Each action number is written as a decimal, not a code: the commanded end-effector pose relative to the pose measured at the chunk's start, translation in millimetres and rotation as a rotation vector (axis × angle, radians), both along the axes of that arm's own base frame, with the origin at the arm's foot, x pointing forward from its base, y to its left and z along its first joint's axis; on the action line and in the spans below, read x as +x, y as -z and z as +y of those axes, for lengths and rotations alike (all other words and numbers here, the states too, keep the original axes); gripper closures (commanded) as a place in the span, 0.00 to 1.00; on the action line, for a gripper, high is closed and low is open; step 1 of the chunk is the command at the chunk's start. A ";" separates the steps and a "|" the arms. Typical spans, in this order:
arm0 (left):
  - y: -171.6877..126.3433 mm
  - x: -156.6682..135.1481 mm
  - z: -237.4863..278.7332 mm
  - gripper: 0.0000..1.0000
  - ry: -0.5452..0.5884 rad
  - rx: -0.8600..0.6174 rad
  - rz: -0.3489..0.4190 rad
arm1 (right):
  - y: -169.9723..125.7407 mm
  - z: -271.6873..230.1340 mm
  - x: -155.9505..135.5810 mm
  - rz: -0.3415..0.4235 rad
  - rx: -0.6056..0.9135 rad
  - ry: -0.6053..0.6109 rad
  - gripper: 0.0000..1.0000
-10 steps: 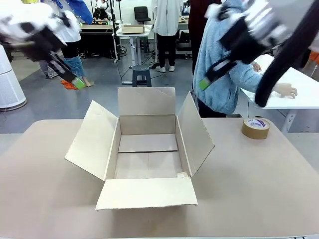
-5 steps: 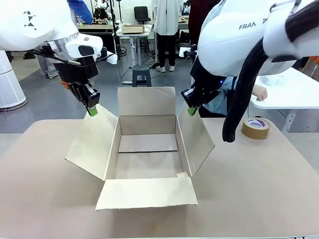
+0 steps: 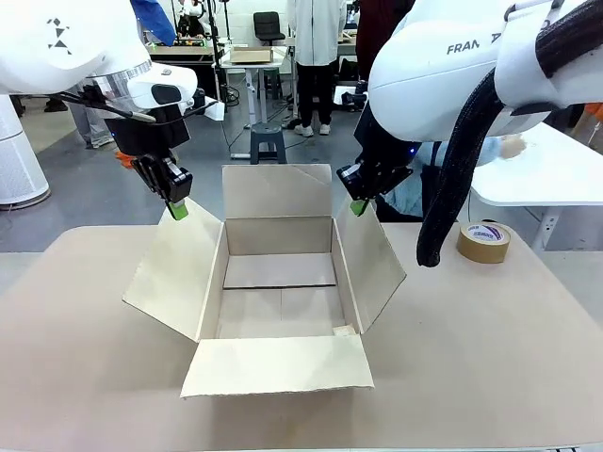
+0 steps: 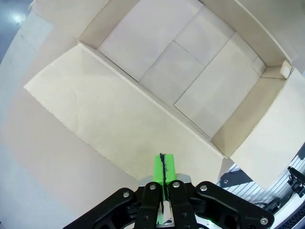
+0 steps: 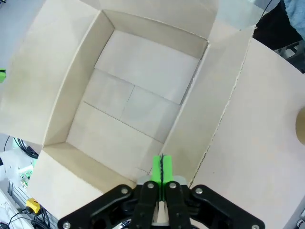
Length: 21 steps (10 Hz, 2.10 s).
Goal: Wrap the clocks to prevent damage.
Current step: Open the side flaps of the Package Box.
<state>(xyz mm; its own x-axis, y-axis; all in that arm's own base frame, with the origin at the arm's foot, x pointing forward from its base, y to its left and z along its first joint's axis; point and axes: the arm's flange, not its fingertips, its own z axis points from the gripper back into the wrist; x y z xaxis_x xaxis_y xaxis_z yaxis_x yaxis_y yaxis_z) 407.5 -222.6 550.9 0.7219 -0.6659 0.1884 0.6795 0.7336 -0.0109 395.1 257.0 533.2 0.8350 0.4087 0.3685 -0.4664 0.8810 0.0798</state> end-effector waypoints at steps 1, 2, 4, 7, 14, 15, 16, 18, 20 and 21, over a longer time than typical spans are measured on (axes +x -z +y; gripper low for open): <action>0.0 0.3 0.4 1.00 -0.001 0.000 0.000 | 0.6 -0.7 1.0 0.001 -0.001 0.003 0.99; 12.8 8.3 -3.8 1.00 -0.161 0.031 0.021 | 8.6 -2.2 2.6 0.033 0.001 0.113 0.99; 27.5 0.5 -19.4 1.00 -0.441 0.123 0.036 | 24.8 13.1 -3.0 0.040 -0.048 0.222 0.99; 59.9 -6.7 -35.3 1.00 -0.569 0.151 0.090 | 63.6 16.1 9.4 0.054 -0.113 0.281 0.99; 107.9 13.1 4.3 1.00 -0.800 0.198 0.049 | 107.5 -59.5 25.5 0.125 -0.031 0.387 0.99; 117.3 16.4 7.4 1.00 -0.818 0.201 0.038 | 119.6 -64.0 28.8 0.145 -0.023 0.389 0.99; 127.0 19.5 8.6 1.00 -0.812 0.190 0.050 | 130.6 -65.3 30.6 0.160 -0.016 0.385 0.99; 150.4 23.7 7.7 1.00 -0.802 0.166 0.066 | 153.7 -64.3 33.5 0.194 -0.019 0.379 0.99; 174.6 25.3 8.1 1.00 -0.811 0.117 0.081 | 172.4 -63.4 36.0 0.219 -0.021 0.385 0.99; 180.6 24.9 9.0 1.00 -0.818 0.096 0.073 | 177.2 -63.2 36.6 0.225 -0.022 0.387 0.99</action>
